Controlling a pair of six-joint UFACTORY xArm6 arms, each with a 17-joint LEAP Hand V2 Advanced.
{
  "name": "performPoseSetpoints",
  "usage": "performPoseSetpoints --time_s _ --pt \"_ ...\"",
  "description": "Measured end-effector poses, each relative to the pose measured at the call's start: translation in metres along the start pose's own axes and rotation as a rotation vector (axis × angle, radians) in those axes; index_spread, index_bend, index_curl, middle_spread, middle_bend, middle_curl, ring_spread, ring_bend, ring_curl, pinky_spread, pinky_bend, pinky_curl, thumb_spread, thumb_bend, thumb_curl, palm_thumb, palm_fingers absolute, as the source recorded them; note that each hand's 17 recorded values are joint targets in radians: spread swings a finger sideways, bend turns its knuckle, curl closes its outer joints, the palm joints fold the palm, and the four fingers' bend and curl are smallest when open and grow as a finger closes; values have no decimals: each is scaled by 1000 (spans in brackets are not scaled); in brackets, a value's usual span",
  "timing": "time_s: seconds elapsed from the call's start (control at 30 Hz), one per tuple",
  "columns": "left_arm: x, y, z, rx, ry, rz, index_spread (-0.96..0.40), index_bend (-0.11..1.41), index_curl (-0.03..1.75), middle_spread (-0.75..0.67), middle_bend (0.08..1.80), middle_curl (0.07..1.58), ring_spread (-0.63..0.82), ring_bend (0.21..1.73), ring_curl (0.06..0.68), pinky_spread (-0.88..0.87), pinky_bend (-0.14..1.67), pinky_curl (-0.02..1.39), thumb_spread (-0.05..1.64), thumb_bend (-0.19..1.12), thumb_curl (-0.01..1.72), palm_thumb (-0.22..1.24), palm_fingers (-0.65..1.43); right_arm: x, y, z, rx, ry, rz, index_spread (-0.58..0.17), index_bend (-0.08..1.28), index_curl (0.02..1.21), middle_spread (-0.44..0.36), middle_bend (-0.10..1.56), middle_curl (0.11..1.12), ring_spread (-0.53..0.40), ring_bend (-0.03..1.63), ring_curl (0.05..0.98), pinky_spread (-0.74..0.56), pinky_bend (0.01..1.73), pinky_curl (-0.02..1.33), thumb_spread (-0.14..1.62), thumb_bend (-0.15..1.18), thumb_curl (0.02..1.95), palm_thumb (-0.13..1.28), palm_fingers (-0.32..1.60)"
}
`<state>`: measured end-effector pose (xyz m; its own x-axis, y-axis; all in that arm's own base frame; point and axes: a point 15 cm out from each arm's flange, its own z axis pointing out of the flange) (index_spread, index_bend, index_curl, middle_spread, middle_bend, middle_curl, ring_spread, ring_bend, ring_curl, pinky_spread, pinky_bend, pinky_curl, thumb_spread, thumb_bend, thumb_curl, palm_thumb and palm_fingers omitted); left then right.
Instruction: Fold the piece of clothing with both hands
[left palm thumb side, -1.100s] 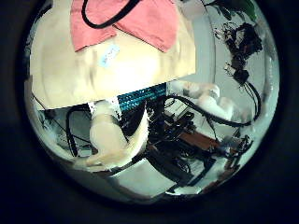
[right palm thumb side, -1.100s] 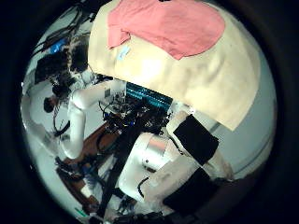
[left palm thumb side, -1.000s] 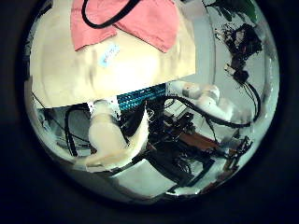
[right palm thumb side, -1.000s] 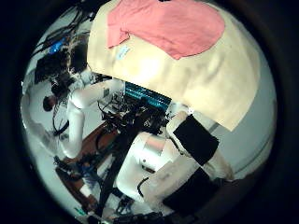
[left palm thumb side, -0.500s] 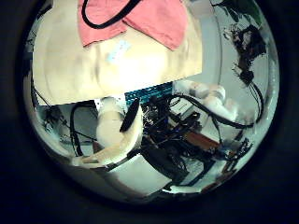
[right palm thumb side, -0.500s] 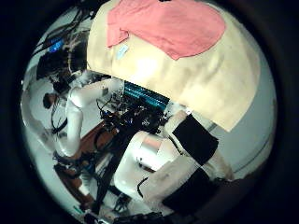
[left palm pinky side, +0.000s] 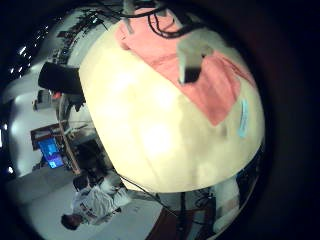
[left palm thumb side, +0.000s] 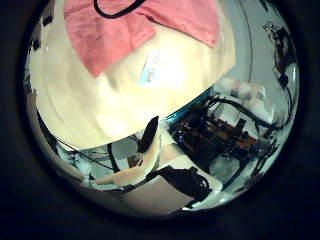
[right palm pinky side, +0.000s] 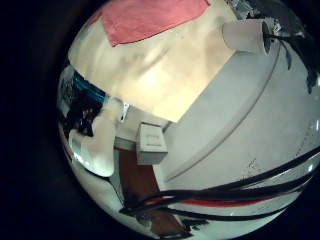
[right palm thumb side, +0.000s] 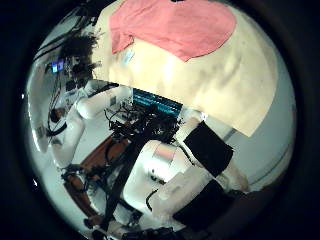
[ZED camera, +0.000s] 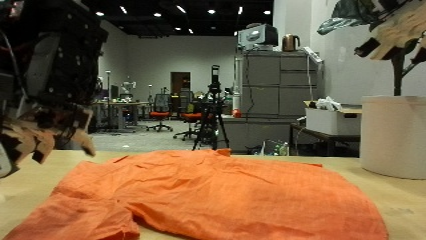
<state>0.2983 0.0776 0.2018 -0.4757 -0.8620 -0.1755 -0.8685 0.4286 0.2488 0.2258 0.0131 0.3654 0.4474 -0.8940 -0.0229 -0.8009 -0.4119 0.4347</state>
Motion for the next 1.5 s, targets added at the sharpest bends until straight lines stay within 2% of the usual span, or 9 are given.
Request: performPoseSetpoints --time_s 0.1,0.2,0.33,0.63,0.93,1.1,1.17,1.33,1.5 --pt "-9 -4 17 -3 -18 37 80 179 253 324 227 297 577 590 252 355 422 352 914 -35 307 252 -86 -8 -4 2 0 -35 13 -333 188 346 77 178 285 229 204 257 353 195 309 1418 -6 248 618 204" --pt "-9 -3 36 -35 3 66 81 159 256 370 225 299 603 509 226 428 393 324 909 -32 308 249 -86 -9 -7 4 -13 -44 20 -330 186 346 77 182 287 227 202 257 355 196 310 1420 -5 249 627 206" --pt "-11 -5 58 -61 36 77 86 145 252 423 156 265 574 511 225 452 397 321 907 -31 309 247 -89 -9 -12 6 -26 -48 36 -328 186 345 77 182 287 227 200 257 356 196 310 1421 -6 249 631 207" --pt "-5 -12 73 -52 34 89 95 138 234 275 254 302 519 464 211 440 367 313 904 -30 314 252 6 -15 -15 6 -19 -67 47 -328 186 345 77 180 289 226 202 259 354 195 309 1421 -7 248 634 204" --pt "-3 -1 87 -145 14 97 92 174 261 89 333 341 400 464 211 369 304 295 898 -28 317 272 140 -17 -13 5 -7 -74 44 -328 186 346 77 180 291 226 203 260 353 196 309 1421 -7 247 634 203" --pt "-4 3 86 -176 -8 95 11 189 296 -118 544 409 136 504 215 196 208 266 919 -13 325 335 458 -18 -13 5 -6 -73 42 -328 188 347 77 179 291 226 202 261 352 195 309 1421 -7 247 634 204" --pt "-2 6 86 -191 -4 89 -27 160 292 -193 576 415 32 539 213 86 273 270 926 -15 326 354 589 -18 -13 6 -10 -73 41 -328 188 347 77 179 291 226 202 261 352 195 308 1421 -7 247 634 204" --pt "-2 9 85 -201 -3 82 -234 192 306 -419 769 495 -354 665 254 -396 537 334 963 -17 329 431 1099 -20 -10 23 -54 -84 40 -328 188 347 77 179 292 226 202 261 353 193 306 1421 -7 246 634 203" --pt "-3 14 80 -207 -5 76 -399 306 389 -502 894 571 -509 795 336 -624 672 402 1028 -16 320 464 1227 -21 -10 27 -63 -87 36 -328 188 347 77 179 292 226 202 261 353 194 304 1425 -7 243 634 203"
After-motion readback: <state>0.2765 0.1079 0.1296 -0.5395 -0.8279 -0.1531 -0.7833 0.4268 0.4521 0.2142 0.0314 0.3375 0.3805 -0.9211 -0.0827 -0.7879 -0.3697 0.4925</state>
